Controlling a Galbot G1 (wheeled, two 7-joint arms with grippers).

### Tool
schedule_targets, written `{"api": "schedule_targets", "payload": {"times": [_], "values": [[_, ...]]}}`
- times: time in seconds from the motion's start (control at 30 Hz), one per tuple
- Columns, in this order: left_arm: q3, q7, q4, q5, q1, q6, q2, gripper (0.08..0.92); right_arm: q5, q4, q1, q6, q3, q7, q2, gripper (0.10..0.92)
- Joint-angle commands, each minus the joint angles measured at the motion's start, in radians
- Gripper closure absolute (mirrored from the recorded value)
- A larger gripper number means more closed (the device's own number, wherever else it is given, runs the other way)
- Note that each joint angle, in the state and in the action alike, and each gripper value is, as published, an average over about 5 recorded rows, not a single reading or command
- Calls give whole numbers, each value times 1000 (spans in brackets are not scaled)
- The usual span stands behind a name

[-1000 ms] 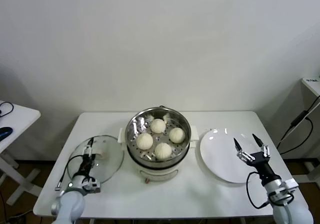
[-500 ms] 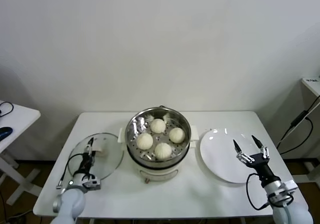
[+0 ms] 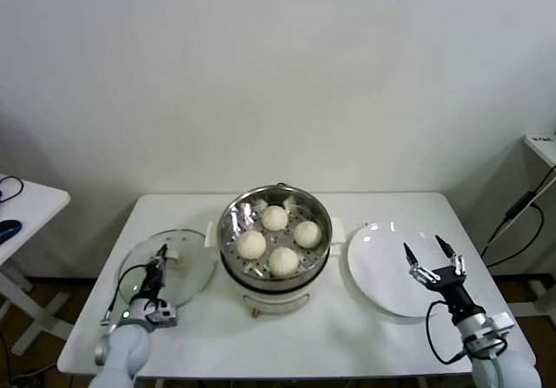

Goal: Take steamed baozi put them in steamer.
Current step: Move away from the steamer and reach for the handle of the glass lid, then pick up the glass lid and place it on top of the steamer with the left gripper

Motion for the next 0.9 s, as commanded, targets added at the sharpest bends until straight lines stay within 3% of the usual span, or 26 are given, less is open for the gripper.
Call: {"api": "schedule_targets", "payload": {"times": [0.03,0.27,0.9], "values": [[1,-6,18,-6,-7,-3,-5,816,-4,-1,6,1,1,-2,5,203],[-2,-13,-29,-20,15,7,-6,853,-7,-4,12,2,2,-4,7,203],[-15,-30,-474,-48,231,303,1,853,5,-43,41,10,-4,2,-35,203]]}}
